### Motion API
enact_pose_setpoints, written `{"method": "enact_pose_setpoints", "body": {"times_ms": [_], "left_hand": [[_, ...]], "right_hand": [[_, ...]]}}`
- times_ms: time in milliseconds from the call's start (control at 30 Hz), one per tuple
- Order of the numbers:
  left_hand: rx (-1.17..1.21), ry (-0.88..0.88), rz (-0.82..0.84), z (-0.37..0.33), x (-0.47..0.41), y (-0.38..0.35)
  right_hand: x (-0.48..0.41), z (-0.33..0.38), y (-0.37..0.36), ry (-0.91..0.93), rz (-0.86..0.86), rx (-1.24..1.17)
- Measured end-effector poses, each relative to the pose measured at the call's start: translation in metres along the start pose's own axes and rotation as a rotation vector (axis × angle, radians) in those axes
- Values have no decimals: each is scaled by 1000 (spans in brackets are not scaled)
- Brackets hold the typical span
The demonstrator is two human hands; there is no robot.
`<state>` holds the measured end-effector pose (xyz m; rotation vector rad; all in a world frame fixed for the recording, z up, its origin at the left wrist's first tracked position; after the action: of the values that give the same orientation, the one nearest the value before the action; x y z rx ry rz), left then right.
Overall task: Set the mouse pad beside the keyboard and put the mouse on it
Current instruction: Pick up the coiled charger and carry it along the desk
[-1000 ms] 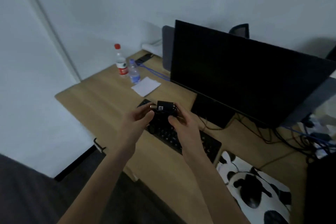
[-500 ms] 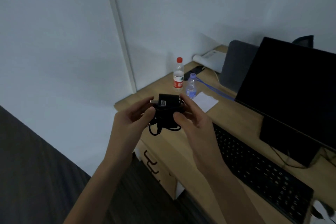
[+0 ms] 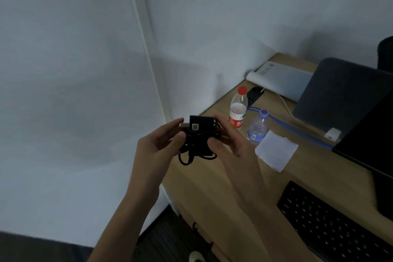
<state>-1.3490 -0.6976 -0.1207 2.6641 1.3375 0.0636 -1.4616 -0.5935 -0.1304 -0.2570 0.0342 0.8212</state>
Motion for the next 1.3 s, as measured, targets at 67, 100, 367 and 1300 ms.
{"method": "enact_pose_setpoints", "body": {"times_ms": [67, 100, 367, 1300], "left_hand": [[-5, 9, 29, 4, -32, 2], [-7, 16, 49, 6, -47, 1], [-36, 50, 267, 32, -151, -26], [-324, 365, 667, 308, -254, -145]], "right_hand": [[-27, -6, -5, -1, -28, 13], [-38, -10, -6, -7, -47, 10], [-105, -41, 6, -37, -292, 22], [-148, -318, 101, -444, -737, 8]]}}
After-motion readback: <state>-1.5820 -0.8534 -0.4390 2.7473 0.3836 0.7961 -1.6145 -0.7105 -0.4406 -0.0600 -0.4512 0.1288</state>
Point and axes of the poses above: each hand's wrist, its own x-axis away from the middle knuckle, its own y-axis out of the back of the hand, z = x × y, the point moved 10 cm from there along -x, towards the middle knuckle, and after that the axes turned 11 degrees about -x, right-handed, at the moved point
